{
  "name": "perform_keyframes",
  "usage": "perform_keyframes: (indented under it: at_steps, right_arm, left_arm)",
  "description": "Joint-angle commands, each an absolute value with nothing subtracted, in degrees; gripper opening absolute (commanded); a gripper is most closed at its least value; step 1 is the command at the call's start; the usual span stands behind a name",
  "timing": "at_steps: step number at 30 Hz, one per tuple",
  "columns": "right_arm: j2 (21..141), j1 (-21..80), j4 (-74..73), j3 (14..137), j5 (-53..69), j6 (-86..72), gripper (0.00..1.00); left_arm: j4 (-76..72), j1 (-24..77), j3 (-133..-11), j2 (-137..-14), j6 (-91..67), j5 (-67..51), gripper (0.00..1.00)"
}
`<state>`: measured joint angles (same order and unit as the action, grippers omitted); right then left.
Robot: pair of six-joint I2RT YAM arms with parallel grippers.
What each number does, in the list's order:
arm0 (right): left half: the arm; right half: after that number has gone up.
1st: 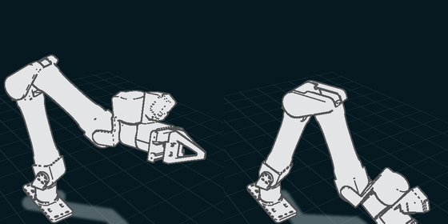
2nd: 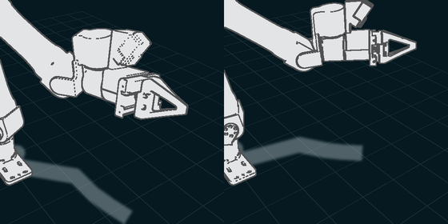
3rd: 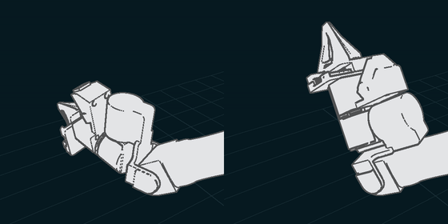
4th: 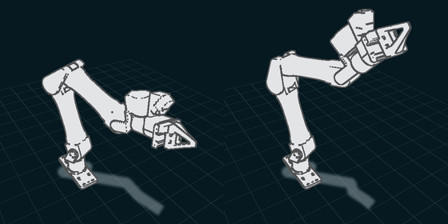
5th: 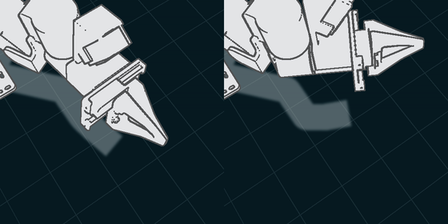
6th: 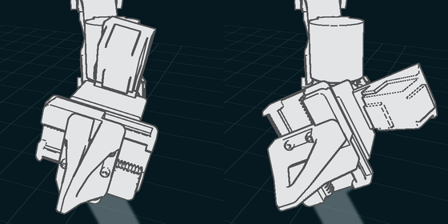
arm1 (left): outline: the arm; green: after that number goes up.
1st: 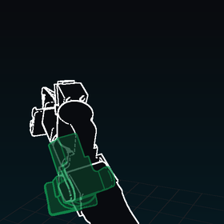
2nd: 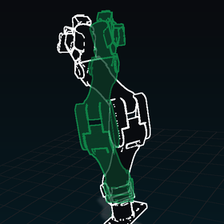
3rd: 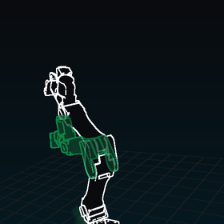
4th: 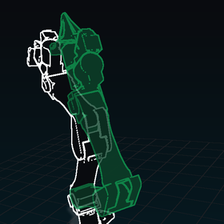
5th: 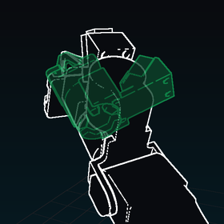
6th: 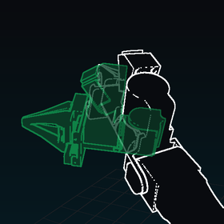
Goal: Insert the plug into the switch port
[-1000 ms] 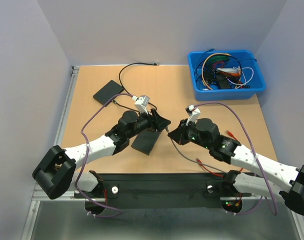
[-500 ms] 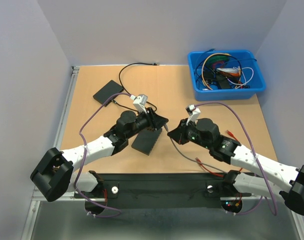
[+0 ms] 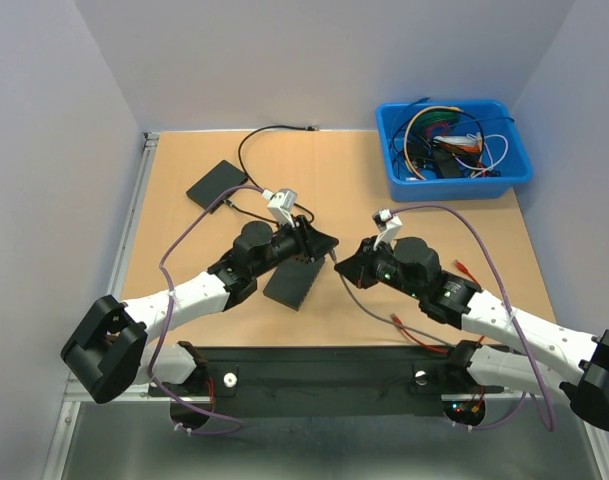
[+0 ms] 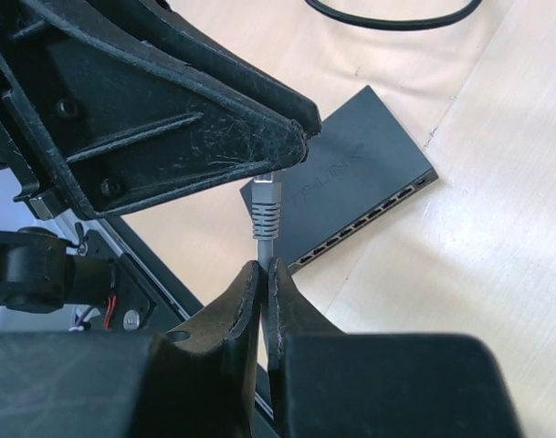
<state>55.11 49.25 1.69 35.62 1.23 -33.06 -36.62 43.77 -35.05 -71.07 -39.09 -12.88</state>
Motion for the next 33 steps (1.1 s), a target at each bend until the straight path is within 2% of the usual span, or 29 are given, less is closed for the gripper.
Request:
perform_keyframes:
  at_steps: [1, 2, 7, 8, 10, 11, 12, 15, 17, 20, 26, 33]
  right_arm:
    - [54.49, 49.75, 5.89, 35.33, 0.35, -33.57, 0.0]
    - [54.58, 49.66, 6.06, 35.16, 0.35, -33.49, 0.0]
    - [55.55, 49.66, 7.12, 34.54, 0.35, -33.75, 0.0]
    - [55.81, 49.75, 7.29, 34.45, 0.35, -33.75, 0.0]
    - [56.07, 49.66, 7.56, 34.63, 0.79, -33.49, 0.17]
    - [56.07, 49.66, 7.47, 34.8, 1.4, -33.23, 0.3]
    - [55.81, 49.66, 7.56, 35.15, 1.58, -32.87, 0.51]
    - [52.93, 49.75, 7.3, 36.82, 2.19, -30.77, 0.67]
    - [50.9, 49.75, 7.47, 38.31, 4.56, -29.89, 0.68]
    - [48.87, 49.75, 8.61, 40.42, 17.26, -27.52, 0.7]
    - [47.64, 49.66, 15.88, 41.75, 34.86, -27.24, 0.56]
    - [47.54, 49.66, 18.98, 40.78, 37.7, -29.62, 0.5]
  left_arm:
    - [-39.99, 43.77, -34.98, -69.87, -38.85, -14.33, 0.36]
    - [-40.51, 43.77, -34.72, -69.7, -38.93, -14.59, 0.3]
    - [-40.69, 43.77, -34.8, -69.35, -39.02, -15.47, 0.14]
    - [-40.78, 43.77, -34.72, -69.17, -38.94, -15.56, 0.0]
    - [-41.04, 43.77, -34.37, -68.56, -38.59, -15.64, 0.0]
    - [-41.39, 43.77, -33.84, -68.21, -38.41, -15.82, 0.0]
    - [-41.92, 43.77, -33.58, -67.42, -37.63, -15.99, 0.0]
    - [-45.6, 43.77, -31.65, -64.7, -35.78, -19.84, 0.0]
    - [-47.54, 43.77, -29.71, -62.85, -35.07, -21.17, 0.0]
    - [-51.58, 43.77, -27.87, -58.9, -34.19, -24.25, 0.0]
    - [-61.94, 43.77, -23.04, -49.41, -36.38, -31.2, 0.0]
    - [-64.07, 43.77, -21.53, -42.2, -38.67, -32.52, 0.0]
